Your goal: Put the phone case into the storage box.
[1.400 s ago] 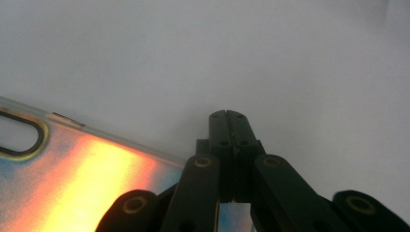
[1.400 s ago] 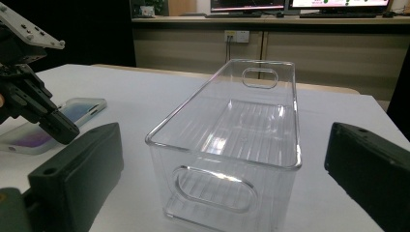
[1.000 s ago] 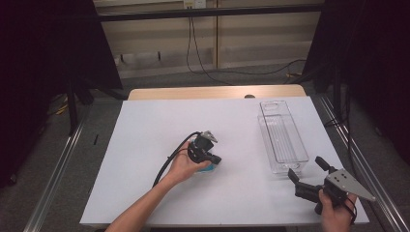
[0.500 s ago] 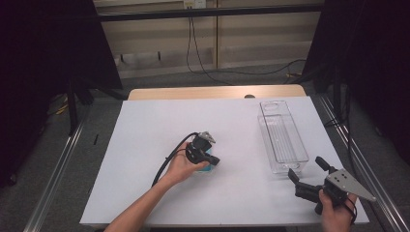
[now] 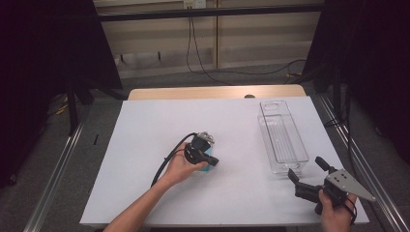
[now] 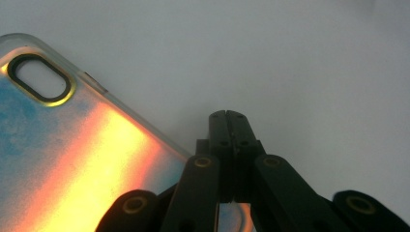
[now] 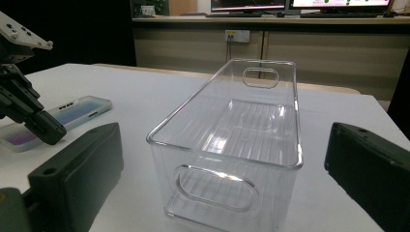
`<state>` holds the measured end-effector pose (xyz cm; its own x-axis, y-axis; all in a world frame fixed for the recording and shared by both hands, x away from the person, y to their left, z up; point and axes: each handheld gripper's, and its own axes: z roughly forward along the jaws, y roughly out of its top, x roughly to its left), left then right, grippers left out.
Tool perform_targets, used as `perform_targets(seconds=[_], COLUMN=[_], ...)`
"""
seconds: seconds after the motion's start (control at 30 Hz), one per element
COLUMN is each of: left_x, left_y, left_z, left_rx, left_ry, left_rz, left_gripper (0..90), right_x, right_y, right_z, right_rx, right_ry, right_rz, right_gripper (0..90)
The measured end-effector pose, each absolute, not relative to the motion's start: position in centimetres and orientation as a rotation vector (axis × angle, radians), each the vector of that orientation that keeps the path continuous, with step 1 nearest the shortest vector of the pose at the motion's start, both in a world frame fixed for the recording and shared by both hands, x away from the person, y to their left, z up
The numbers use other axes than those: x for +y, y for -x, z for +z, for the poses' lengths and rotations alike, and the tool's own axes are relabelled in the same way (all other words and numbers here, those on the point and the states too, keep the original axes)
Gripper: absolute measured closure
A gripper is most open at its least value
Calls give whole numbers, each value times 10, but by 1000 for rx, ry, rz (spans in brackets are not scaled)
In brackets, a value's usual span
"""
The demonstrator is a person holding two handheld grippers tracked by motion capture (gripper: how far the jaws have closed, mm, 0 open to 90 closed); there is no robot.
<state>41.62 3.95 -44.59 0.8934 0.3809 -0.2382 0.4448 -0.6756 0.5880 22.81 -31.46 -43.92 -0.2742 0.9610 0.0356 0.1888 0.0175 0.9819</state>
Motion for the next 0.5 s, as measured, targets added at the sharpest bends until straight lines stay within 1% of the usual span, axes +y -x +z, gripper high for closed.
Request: perform_targets(seconds=[0.5], left_x=[44], left_y=[-415], left_z=[-445], left_rx=[603], left_ry=[-2393], left_rz=[-136], left_gripper=[900], right_x=[-314], right_y=[-228], right_z=[-439], right_rx=[1558], right_ry=[-1213], right_rz=[1328], right_gripper=[0])
